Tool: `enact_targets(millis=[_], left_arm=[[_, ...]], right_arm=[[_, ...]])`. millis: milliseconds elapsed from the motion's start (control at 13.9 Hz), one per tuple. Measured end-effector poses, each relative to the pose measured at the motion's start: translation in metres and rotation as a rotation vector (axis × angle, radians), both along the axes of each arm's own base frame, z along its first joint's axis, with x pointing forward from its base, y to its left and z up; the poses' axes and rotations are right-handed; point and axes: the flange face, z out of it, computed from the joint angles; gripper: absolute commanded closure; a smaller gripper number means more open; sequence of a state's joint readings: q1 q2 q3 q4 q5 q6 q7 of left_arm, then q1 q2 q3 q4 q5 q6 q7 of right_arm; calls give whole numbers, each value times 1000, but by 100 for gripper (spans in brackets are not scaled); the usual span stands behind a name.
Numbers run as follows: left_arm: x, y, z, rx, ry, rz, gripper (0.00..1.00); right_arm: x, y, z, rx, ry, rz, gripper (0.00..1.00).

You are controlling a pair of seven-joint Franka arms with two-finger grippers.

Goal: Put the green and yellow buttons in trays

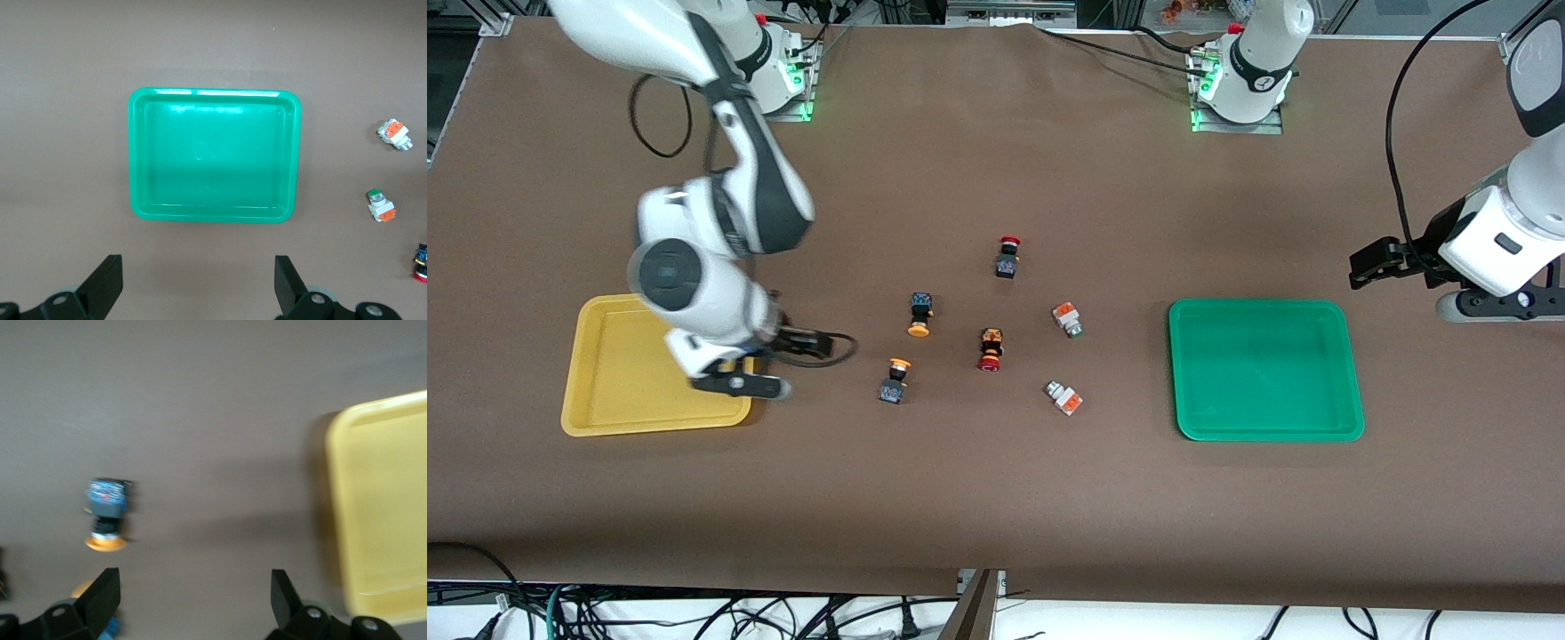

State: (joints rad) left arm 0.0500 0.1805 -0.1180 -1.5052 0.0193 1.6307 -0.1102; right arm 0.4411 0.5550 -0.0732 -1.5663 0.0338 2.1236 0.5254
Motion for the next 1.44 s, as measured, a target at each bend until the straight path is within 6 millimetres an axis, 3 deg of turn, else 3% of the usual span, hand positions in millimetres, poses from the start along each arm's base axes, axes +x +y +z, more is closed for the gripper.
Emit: enact_targets(millis=[144, 215, 431, 574, 718, 790, 862, 1005, 1077, 1221, 1364, 1436], left_arm=[[2, 0, -4, 0, 7, 1, 0], [2, 0, -5, 0, 8, 1, 0], [2, -5, -16, -15, 34, 29, 0], [4, -27, -34, -41, 69, 51, 0], [10, -75, -61, -42, 82, 72, 0], [14, -108, -80, -44, 73, 93, 0], [16, -146, -101, -46, 62, 117, 0], [12, -222, -147, -55, 43, 177, 0], [8, -253, -172, -60, 38, 209, 0], [0, -299, -225, -69, 36, 276, 0], [-8, -326, -277, -66, 51, 327, 0], [-13, -335, -299, -62, 61, 354, 0]], right_arm=[[-6, 37, -28, 16, -45, -50, 0], [-5, 43, -42, 23, -62, -60, 0], [5, 45, -82, 50, -133, -92, 0], [8, 52, -102, 77, -179, -132, 0], [6, 68, -116, 89, -190, -158, 0], [5, 77, -122, 91, -190, -163, 23], [3, 84, -127, 92, -187, -166, 57], [1, 89, -136, 88, -182, -161, 95], [1, 88, -139, 84, -177, -161, 100], [0, 84, -143, 70, -167, -157, 100], [3, 75, -140, 39, -138, -113, 100], [8, 61, -135, 10, -109, -68, 100]])
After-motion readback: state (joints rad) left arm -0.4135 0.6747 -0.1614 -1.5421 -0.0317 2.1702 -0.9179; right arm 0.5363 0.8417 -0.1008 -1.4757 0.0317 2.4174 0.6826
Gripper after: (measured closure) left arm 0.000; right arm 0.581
